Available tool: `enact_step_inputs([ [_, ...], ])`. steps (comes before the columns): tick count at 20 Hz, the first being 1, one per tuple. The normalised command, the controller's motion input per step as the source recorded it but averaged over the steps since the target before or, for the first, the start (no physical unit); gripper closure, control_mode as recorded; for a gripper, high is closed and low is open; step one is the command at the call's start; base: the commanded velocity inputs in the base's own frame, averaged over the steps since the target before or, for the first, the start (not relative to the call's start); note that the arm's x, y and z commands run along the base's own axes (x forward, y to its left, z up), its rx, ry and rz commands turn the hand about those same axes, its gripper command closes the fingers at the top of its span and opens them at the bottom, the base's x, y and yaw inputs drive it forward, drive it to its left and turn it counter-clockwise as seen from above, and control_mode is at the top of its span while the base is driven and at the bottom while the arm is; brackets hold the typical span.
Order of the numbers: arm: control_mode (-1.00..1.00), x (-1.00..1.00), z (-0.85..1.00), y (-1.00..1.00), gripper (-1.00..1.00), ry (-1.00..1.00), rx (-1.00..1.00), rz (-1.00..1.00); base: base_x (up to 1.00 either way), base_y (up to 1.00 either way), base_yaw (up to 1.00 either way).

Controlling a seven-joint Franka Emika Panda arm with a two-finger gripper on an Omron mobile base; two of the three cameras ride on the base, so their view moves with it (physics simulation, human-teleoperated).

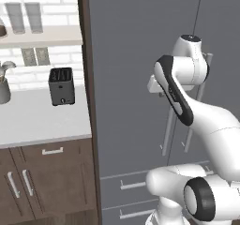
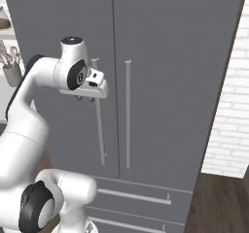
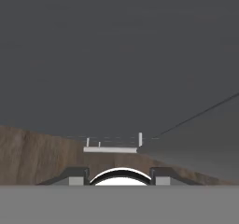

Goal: Take the strawberry from the fridge and place it on top of the pancake, located on the dining counter.

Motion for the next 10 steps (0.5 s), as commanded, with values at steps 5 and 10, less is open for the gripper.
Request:
enact_step_inputs([
  [5, 1.00, 0.00, 0.00, 0.00, -1.00, 0.00, 0.00, 0.00, -0.23, -0.04, 0.00],
  [10, 1.00, 0.00, 0.00, 0.00, -1.00, 0.00, 0.00, 0.00, -0.56, -0.58, 0.00],
])
